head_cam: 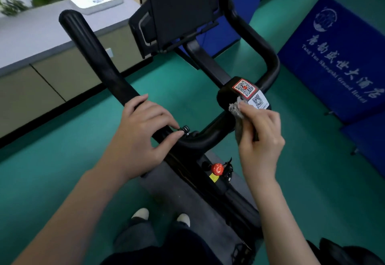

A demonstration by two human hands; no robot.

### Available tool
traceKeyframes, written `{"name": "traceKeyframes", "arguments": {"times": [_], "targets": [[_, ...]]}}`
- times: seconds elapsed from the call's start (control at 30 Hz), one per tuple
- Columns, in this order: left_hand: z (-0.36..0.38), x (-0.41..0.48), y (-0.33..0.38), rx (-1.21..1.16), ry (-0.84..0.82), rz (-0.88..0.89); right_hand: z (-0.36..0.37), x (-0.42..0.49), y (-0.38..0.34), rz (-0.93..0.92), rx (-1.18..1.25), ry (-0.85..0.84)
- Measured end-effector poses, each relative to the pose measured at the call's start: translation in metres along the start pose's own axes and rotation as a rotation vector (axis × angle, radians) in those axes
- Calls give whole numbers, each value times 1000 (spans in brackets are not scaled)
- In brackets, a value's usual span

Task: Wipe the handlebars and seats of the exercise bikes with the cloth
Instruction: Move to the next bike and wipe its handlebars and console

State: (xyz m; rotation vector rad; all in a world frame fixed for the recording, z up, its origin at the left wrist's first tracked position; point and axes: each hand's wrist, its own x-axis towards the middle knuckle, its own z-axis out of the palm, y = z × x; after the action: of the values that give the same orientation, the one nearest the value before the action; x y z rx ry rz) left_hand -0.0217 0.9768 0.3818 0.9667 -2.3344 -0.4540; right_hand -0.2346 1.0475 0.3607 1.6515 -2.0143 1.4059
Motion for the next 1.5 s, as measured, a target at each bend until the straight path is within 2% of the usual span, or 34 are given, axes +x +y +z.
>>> {"name": "traceKeyframes", "arguments": {"times": [0.2, 0.3, 0.37, 0.5, 0.57, 0.67, 0.77, 0.9, 1.0, 1.1, 1.23, 1.3, 1.4, 1.5], "targets": [[13, -8, 18, 37, 17, -23, -13, 5, -19, -157, 92, -325], [14, -9, 21, 61, 30, -45, -19, 34, -20, -238, 109, -397], [14, -9, 24, 70, 28, -59, -18, 58, -16, -269, -7, -517], [16, -10, 29, 54, 12, -80, -4, 74, -13, -396, -367, -885], [17, -10, 29, 49, 16, -87, -1, 73, -20, -417, -314, -952], [17, -10, 29, 48, 22, -90, 0, 68, -37, -332, -14, -1059], [16, -9, 27, 37, 20, -93, 0, 63, -41, -365, 11, -1095], [16, -9, 27, 24, 14, -98, -2, 71, -19, -432, -145, -997], [15, -9, 27, 16, 13, -98, -2, 65, -1, -386, -189, -741], [15, -9, 27, 19, 11, -97, -3, 35, 0, -347, -91, -497], [15, -8, 26, 10, 9, -96, -12, -4, -4, -253, 177, -289], [16, -9, 25, 7, 9, -94, -15, -19, -1, -72, 275, -122], [17, -9, 24, 13, 14, -91, -10, -38, 2, 380, 271, 135], [17, -9, 24, 17, 19, -90, 7, -41, 3, 693, 341, 198]]}}
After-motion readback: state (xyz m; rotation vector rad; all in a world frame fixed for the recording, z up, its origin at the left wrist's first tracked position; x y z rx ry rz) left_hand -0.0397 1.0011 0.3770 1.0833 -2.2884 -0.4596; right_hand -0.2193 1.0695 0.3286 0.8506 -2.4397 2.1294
